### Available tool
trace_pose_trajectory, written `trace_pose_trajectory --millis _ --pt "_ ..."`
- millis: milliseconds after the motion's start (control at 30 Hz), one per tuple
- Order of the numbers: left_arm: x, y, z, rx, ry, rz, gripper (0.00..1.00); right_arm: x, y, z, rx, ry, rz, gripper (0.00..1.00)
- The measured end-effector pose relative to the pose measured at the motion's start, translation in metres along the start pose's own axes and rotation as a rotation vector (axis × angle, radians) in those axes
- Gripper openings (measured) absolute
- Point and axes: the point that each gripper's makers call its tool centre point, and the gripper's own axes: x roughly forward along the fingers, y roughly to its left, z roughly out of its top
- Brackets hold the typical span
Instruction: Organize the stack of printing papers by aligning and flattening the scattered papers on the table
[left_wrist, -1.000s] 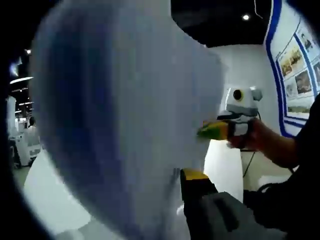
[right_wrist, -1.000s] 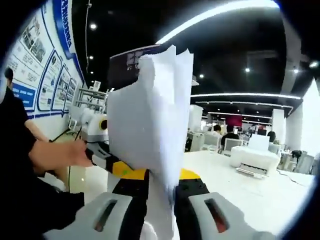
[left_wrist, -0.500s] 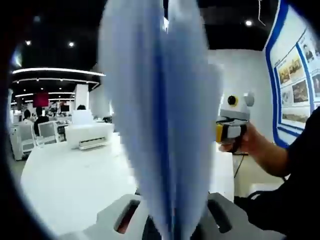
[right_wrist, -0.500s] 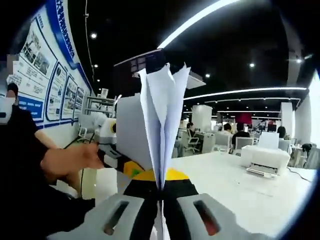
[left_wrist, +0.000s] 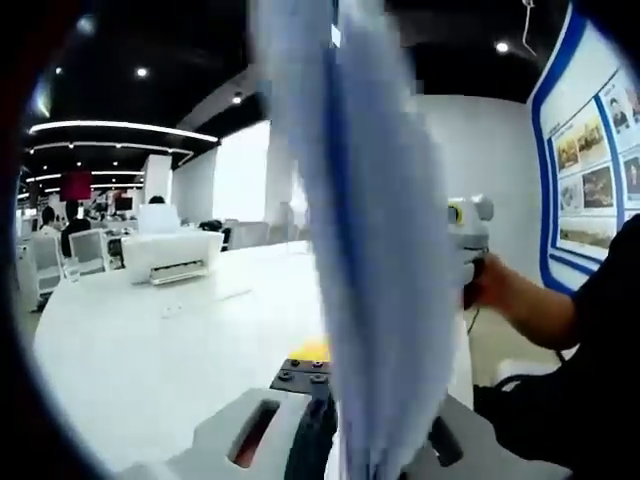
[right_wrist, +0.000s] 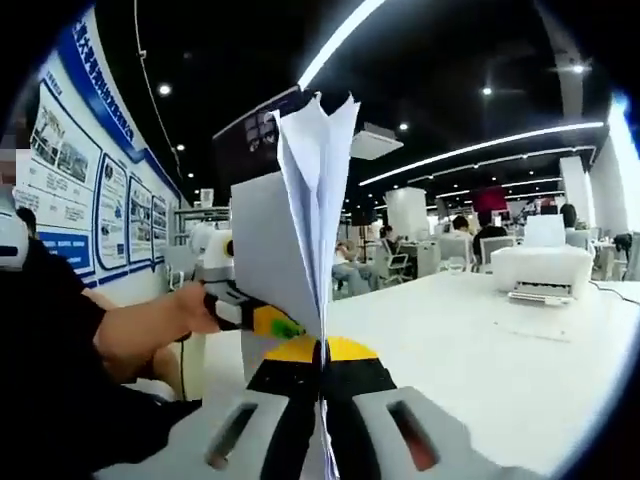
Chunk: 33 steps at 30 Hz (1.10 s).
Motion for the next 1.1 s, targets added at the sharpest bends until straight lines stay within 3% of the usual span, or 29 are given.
trace_pose_trajectory --millis 100,300,400,500,767,833,867,1100 --pt "0.0 -0.005 0.002 -0.037 0.008 -0.013 0.05 -0.005 0.001 0.003 0.025 0.0 0.003 0.0" --pt "-0.001 -0.027 0.013 -0.181 -0.001 -0.106 0.05 -0.024 0.011 0.014 0.104 -0.017 0.04 0.0" --pt "0.002 -0.034 0.016 -0.257 -0.034 -0.148 0.06 -0.031 0.015 0.014 0.21 -0.006 0.05 0.0" --pt "0.005 -0.04 0.014 -0.308 -0.035 -0.175 0.06 -0.036 0.014 0.013 0.207 0.007 0.036 0.0" --pt "0.009 -0.051 0.003 -0.329 -0.028 -0.195 0.06 -0.043 0.009 0.002 0.356 0.074 0.037 0.0" --pt "0.01 -0.052 -0.002 -0.32 -0.025 -0.19 0.06 -0.042 0.006 -0.003 0.364 0.093 0.025 0.0" --pt "0.015 -0.047 -0.014 -0.245 -0.033 -0.131 0.06 -0.039 -0.001 -0.015 0.378 0.114 -0.01 0.0" --pt "0.019 -0.048 -0.021 -0.252 -0.057 -0.129 0.07 -0.039 -0.009 -0.027 0.379 0.156 -0.05 0.0"
